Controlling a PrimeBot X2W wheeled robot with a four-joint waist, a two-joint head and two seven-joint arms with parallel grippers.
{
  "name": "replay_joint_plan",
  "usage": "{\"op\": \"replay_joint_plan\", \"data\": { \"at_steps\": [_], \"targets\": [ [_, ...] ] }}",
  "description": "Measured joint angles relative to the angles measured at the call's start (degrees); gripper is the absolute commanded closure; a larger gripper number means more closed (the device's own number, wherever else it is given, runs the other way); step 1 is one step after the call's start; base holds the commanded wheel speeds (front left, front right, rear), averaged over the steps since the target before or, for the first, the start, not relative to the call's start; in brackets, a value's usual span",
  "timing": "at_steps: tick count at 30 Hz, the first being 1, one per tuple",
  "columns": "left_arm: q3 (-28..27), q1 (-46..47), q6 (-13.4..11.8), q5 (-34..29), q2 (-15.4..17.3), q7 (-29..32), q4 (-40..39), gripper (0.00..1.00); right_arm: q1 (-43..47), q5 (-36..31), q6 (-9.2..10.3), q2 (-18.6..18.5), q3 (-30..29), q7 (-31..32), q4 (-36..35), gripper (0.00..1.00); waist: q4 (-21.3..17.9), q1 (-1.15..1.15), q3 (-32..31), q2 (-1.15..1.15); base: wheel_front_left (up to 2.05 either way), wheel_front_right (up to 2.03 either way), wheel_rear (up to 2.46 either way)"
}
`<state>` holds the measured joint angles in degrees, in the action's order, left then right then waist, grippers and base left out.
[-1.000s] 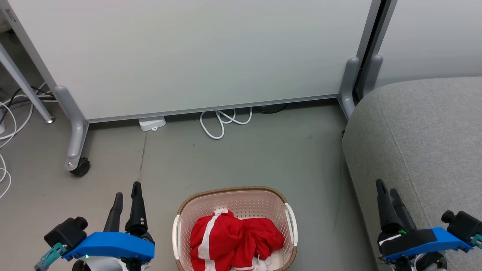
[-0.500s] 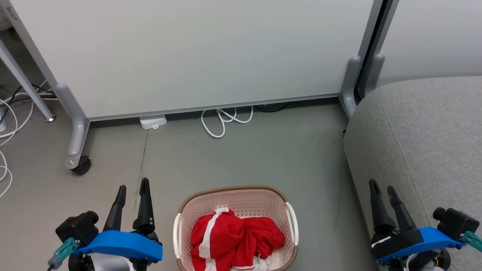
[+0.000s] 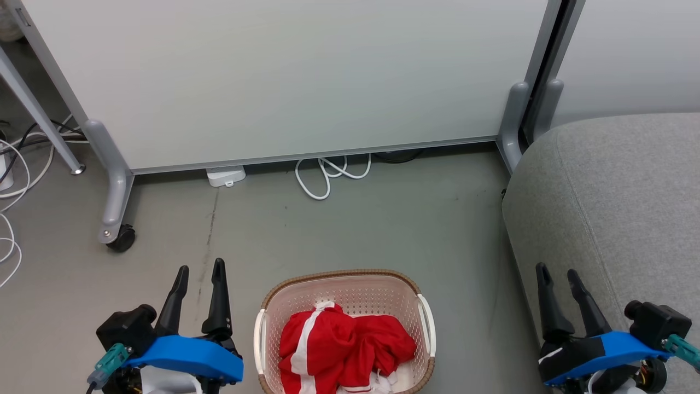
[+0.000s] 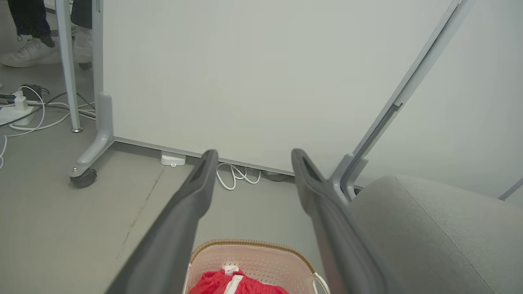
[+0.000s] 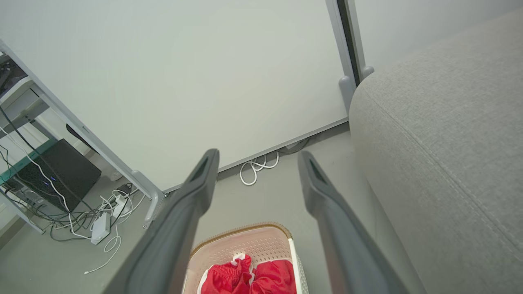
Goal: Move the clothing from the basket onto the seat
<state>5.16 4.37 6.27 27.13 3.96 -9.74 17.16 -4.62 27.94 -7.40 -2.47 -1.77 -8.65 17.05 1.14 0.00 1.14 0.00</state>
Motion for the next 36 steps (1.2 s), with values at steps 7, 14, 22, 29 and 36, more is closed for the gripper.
{"op": "replay_joint_plan", "data": {
  "at_steps": [7, 14, 22, 29, 36],
  "targets": [
    [0.07, 0.31, 0.11, -3.11, -0.10, -0.98, 0.07, 0.00, -0.51, -3.34, 0.00, -0.03, -0.11, -0.12, 0.33, 0.00, -0.02, 0.00, 0.18, 0.00, 0.00, 0.00, 0.00],
    [0.30, 0.69, 0.34, -5.53, -0.23, -1.82, 1.59, 0.00, -0.51, -6.92, -0.01, -0.08, -0.08, -0.26, 0.64, 0.00, -0.02, 0.00, 0.15, 0.00, 0.00, 0.00, 0.00],
    [0.90, 0.85, 0.60, -7.98, -0.38, -2.78, 3.61, 0.00, -0.52, -10.95, -0.01, -0.13, -0.09, -0.77, 0.69, 0.00, -0.13, 0.00, 0.21, 0.00, 0.00, 0.00, 0.00],
    [0.89, 1.38, 0.69, -8.83, -0.53, -3.49, 4.79, 0.00, -0.52, -14.41, -0.01, -0.16, -0.15, -1.05, 0.48, 0.00, -0.04, 0.00, 0.31, 0.00, 0.00, 0.00, 0.00],
    [0.89, 1.58, 0.82, -10.02, -0.70, -4.27, 4.91, 0.00, -0.52, -17.24, -0.02, -0.20, -0.18, -1.49, 0.20, 0.00, 0.09, 0.00, 0.31, 0.00, 0.00, 0.00, 0.00]
  ]
}}
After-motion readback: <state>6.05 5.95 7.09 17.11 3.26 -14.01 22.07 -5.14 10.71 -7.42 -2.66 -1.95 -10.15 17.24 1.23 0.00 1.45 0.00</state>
